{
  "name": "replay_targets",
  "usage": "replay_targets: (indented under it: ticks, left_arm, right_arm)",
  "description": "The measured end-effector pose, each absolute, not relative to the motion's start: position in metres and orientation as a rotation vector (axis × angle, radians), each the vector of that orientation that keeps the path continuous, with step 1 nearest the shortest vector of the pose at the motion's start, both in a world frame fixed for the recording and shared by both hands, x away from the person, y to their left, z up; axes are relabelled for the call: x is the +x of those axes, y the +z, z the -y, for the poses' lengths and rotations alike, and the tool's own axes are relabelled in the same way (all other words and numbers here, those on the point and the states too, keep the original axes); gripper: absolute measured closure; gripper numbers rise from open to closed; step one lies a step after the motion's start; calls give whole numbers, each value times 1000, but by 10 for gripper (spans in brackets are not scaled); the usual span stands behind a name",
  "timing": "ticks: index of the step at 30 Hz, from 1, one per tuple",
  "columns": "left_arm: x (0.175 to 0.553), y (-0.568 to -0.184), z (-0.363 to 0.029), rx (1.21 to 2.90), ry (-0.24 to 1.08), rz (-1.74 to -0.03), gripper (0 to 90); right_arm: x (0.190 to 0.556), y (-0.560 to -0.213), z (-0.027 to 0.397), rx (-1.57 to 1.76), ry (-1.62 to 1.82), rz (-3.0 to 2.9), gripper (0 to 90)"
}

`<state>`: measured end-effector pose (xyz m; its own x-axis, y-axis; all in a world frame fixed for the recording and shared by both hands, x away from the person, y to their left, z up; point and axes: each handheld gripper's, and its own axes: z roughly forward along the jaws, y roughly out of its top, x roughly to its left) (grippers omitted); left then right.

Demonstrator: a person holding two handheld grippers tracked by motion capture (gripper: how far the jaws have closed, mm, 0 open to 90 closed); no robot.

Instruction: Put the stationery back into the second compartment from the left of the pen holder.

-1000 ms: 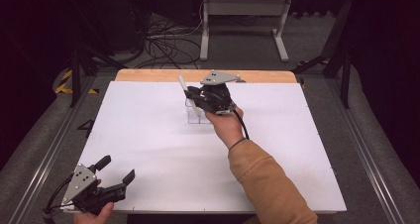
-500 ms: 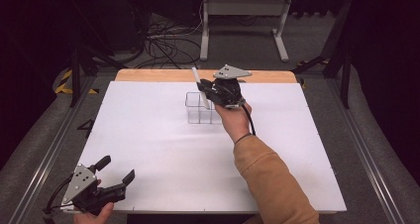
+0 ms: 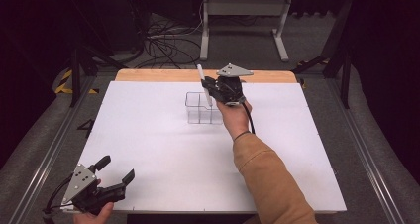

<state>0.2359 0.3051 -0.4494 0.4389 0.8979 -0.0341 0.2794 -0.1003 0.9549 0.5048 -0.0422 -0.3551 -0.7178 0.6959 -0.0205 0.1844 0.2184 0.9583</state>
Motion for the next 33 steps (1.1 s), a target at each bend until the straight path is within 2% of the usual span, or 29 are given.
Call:
replay_targets:
  ticks: [23,24,26,29,33]
  left_arm:
    - [236,-449,-304,1624,729,-1045,103]
    - [236,-449,-304,1627,727,-1045,103]
    - [236,-449,-304,1625,730,-1045,103]
    - [236,-450,-304,1623,728,-1047,103]
    - [236,-449,-304,1624,728,-1046,103]
  right_arm:
    - [512,-375,36,839,1470,-2103,783]
    - [512,-376,37,841,1466,-2109,749]
    - [512,-376,39,839,1488,-2100,577]
    - [511,-373,44,842,1506,-2088,447]
    - [509,-369,51,836,1513,-2086,327]
